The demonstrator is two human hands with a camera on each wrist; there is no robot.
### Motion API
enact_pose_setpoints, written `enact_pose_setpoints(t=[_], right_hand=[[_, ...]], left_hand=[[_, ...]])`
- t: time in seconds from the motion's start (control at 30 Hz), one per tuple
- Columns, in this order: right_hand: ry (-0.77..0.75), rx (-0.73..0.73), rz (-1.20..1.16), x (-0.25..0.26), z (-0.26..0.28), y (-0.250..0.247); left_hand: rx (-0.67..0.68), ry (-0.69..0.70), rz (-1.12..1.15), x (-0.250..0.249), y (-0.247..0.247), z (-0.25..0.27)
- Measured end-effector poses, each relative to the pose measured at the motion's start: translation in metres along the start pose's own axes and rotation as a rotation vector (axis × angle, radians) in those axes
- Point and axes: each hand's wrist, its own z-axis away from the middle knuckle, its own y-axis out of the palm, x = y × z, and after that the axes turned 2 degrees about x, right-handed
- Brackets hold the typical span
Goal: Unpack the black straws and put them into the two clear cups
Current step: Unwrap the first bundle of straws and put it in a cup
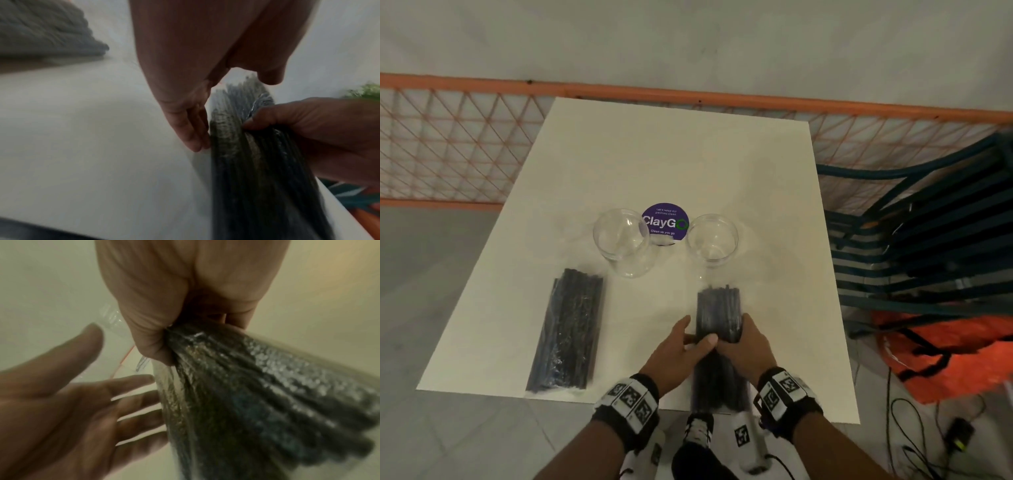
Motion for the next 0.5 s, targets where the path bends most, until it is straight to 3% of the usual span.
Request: enact_pose_setpoints(t=[0.1, 0.27, 0.33, 0.4, 0.5], right_hand=[[-0.095, 0.078, -0.126, 0.005, 0.015, 0.006], [-0.113, 0.245, -0.240, 0.006, 0.012, 0.010], [-0.131, 0.280, -0.283, 0.008, 0.009, 0.009], [-0.169, 0.281, -0.355, 0.014, 0.009, 0.009], [-0.217, 0.170, -0.370, 0.025, 0.010, 0.007]], left_hand=[[-0.030, 0.024, 0.132, -0.009, 0.003, -0.012], [0.024, 0.064, -0.180, -0.012, 0.007, -0.016], [0.001, 0.115, -0.174, -0.012, 0.005, -0.015], [-0.018, 0.139, -0.138, -0.011, 0.003, -0.013], [-0.058, 0.182, -0.201, -0.020, -0.001, -0.010]])
